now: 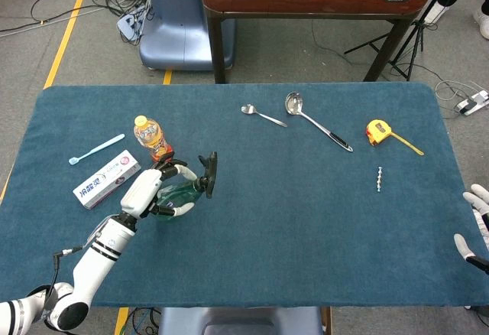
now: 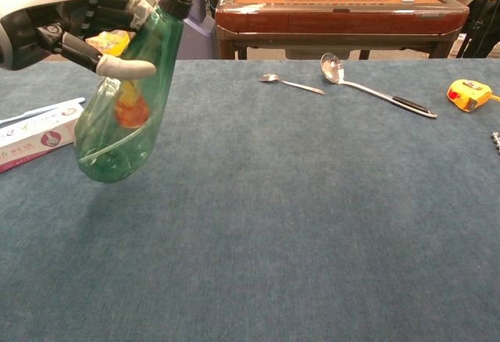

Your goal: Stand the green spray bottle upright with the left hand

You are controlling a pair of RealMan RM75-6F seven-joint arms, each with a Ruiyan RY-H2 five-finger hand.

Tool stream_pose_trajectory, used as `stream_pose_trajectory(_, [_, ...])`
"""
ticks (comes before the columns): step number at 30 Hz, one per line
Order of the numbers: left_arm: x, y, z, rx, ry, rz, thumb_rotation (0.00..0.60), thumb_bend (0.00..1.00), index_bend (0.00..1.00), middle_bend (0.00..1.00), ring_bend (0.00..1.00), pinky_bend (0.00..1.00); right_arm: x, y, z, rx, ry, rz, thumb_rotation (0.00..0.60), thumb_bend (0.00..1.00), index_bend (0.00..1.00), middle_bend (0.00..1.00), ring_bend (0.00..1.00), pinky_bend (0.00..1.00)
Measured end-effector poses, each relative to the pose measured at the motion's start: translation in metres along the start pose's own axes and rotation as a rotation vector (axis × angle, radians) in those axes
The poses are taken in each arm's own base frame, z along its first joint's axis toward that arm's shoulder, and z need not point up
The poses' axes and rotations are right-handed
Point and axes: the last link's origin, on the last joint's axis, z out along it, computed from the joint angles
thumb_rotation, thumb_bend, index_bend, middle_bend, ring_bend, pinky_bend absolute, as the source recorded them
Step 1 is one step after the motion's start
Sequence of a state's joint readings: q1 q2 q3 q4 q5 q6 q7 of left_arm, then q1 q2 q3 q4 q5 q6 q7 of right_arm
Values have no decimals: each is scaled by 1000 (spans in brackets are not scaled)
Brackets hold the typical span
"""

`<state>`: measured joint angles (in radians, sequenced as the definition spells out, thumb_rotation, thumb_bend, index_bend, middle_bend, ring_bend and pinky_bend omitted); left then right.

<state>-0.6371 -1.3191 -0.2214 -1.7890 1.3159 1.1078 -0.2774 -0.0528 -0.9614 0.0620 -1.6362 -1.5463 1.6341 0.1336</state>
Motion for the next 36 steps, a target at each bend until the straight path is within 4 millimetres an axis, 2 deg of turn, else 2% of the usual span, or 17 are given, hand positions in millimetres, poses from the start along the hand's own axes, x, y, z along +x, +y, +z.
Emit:
stream_pose_trajectory(5, [-1, -11, 1, 4, 82, -160, 600, 267, 448, 417, 195, 9, 0, -1, 0, 0, 2, -1, 600, 305, 206, 148, 50, 61])
stream_pose_trajectory(13, [-10, -34, 0, 27, 181, -235, 600, 267, 441, 417, 196, 6, 1, -3, 0, 1, 3, -2, 600, 305, 206, 148, 50, 61])
stream_pose_trajectory(28, [-30, -66, -10, 15, 250, -196, 600, 267, 432, 417, 195, 6, 2, -3, 0, -2, 6, -8, 600, 305, 206, 149, 50, 61])
stream_pose_trajectory(36, [-29, -73, -15, 39, 260, -133, 600, 267, 411, 417, 194, 6, 2, -4, 0, -1, 4, -9, 600, 306, 206, 149, 50, 61])
